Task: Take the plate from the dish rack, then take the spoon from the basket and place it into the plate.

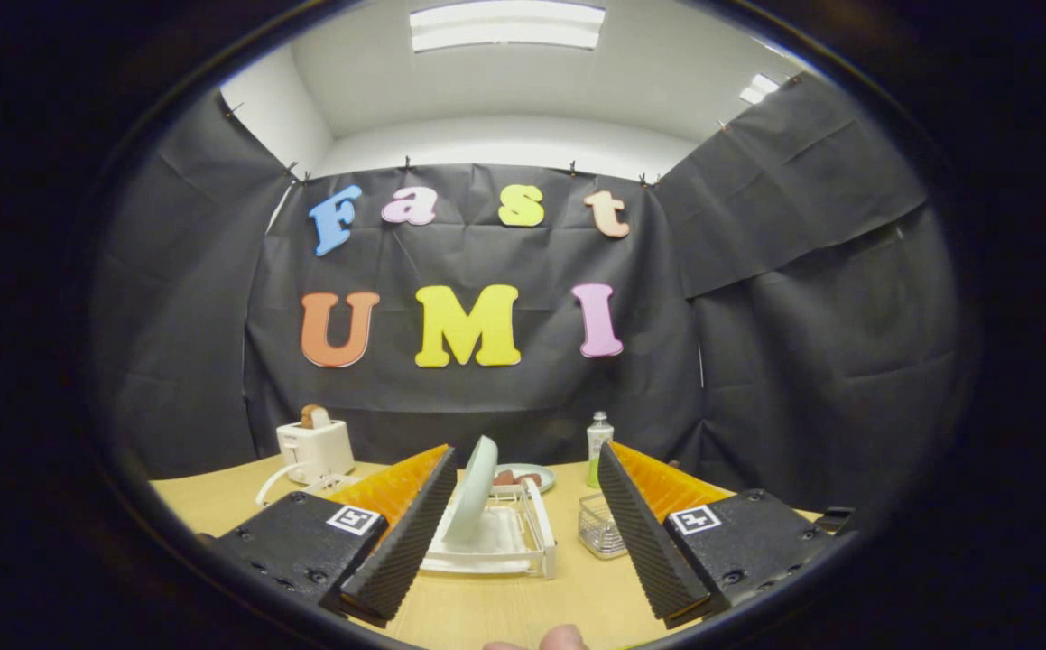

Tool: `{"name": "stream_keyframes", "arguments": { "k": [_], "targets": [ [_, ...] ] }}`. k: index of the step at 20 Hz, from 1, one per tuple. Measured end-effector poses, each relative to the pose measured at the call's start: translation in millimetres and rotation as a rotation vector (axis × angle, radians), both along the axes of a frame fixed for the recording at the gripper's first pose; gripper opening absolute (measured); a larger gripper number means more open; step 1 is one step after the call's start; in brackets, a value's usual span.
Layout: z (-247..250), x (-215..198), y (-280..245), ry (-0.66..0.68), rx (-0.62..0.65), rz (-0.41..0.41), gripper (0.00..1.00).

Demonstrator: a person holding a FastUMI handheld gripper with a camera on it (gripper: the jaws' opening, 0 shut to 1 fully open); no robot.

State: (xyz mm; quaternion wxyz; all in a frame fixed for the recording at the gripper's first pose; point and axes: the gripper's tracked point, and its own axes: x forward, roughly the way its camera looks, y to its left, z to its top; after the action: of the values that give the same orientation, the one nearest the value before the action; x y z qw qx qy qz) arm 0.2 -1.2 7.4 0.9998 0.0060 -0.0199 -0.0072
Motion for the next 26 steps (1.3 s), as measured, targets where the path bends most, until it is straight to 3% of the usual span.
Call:
{"name": "stream_keyframes", "arguments": {
  "k": [10,17,22,26],
  "targets": [
    [-9,8,18,0.033,-0.001,0.057,1.00],
    [11,27,31,0.017,-0.045,0.131,1.00],
    [17,65,41,0.120,-0.114,0.183,1.00],
    [14,104,53,0.301,-0.159,0.239,1.00]
  ]
}}
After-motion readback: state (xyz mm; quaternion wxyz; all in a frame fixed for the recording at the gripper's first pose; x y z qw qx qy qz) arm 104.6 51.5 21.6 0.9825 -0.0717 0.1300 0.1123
